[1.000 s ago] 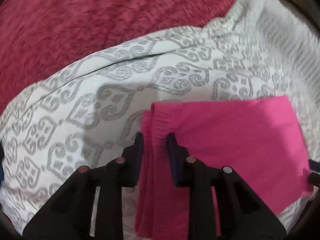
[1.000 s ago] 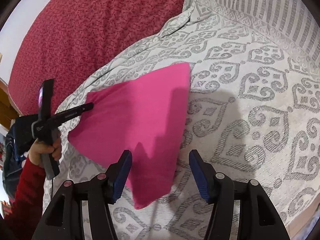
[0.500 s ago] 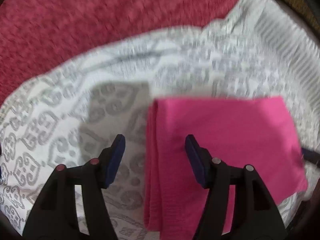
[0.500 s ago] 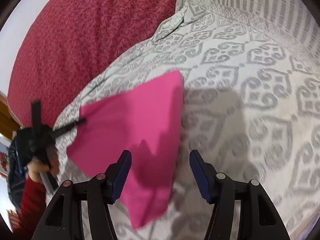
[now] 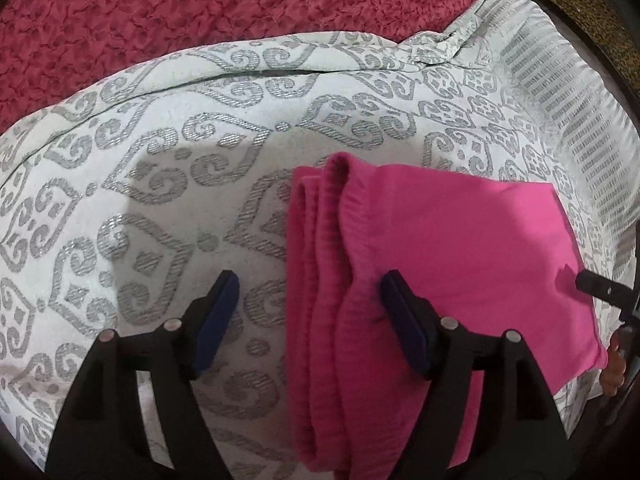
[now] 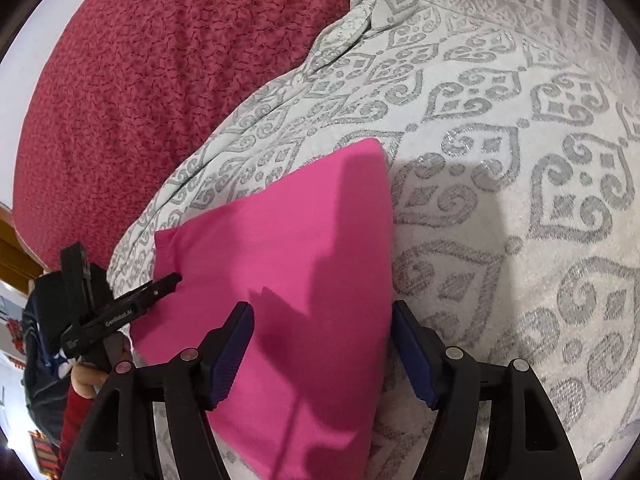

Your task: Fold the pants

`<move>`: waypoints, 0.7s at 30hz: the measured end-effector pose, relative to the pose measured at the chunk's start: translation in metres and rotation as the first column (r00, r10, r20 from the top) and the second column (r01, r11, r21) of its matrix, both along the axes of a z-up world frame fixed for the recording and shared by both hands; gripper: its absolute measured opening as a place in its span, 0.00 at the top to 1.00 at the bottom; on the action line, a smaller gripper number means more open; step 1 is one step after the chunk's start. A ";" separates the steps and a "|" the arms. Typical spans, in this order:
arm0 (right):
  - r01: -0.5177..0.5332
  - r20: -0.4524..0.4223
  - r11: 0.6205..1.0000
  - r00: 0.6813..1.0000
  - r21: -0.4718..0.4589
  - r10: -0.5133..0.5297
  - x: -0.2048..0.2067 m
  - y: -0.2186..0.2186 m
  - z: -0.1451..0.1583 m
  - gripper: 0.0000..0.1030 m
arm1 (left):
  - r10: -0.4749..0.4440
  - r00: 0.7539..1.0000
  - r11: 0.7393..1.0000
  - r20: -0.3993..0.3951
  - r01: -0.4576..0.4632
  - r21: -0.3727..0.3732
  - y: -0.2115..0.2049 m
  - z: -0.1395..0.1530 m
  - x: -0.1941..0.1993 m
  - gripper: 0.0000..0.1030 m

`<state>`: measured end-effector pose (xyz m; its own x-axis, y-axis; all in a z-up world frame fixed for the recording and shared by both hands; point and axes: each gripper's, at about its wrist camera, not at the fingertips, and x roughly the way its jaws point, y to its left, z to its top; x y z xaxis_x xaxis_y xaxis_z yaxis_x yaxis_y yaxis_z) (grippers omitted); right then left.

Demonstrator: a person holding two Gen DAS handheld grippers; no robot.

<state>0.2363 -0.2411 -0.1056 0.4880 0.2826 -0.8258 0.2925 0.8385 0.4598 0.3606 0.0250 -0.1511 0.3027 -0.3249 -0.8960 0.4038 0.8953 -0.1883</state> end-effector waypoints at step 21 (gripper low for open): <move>-0.132 0.057 0.989 0.989 -0.069 0.136 0.009 0.004 -0.007 0.30 | -0.158 0.985 0.978 -0.074 0.146 -0.146 0.016 0.004 -0.015 0.22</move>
<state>0.2452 -0.2370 -0.1126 0.4998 0.2956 -0.8141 0.1486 0.8968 0.4168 0.3457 0.0408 -0.1467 0.1647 -0.4848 -0.8590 0.5102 0.7872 -0.3465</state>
